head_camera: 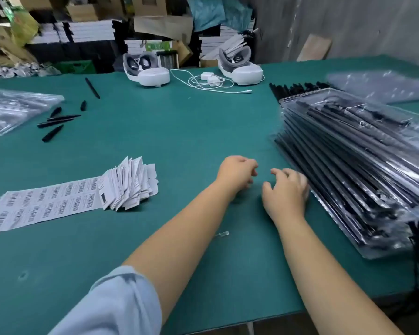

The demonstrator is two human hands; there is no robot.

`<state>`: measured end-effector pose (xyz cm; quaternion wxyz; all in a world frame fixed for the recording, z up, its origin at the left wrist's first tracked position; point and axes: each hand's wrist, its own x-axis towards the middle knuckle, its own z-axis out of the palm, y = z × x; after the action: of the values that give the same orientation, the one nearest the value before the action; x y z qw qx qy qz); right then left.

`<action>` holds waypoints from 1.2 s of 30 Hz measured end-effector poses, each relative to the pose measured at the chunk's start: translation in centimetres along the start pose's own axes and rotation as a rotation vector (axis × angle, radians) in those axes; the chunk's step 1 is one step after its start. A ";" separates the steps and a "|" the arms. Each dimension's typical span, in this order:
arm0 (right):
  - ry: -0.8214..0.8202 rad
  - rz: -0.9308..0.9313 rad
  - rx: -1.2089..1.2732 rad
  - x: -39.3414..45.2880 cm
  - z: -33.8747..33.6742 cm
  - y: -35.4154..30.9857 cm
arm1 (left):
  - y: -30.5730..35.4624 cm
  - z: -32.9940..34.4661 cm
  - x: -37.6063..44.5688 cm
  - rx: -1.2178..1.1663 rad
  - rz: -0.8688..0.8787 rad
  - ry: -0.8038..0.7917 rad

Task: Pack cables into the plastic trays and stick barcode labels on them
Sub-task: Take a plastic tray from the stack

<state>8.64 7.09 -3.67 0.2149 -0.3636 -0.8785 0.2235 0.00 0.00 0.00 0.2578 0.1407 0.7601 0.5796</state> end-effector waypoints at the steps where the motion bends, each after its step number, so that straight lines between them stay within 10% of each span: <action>1: -0.040 0.028 -0.116 -0.1 0.1 0.1 | 0.7 0.5 0.6 -0.018 0.002 -0.018; 15: -0.139 0.068 -0.348 0.4 -2.1 0.7 | 2.4 7.4 6.2 0.184 -0.208 -0.246; 36: -0.210 0.022 -0.359 -1.0 -0.6 -2.8 | 3.3 5.7 7.2 1.203 0.195 -0.363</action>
<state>8.08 4.70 -1.85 0.0515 -0.3804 -0.9177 0.1025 -3.12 9.24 0.34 0.2048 0.4255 0.8806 0.0389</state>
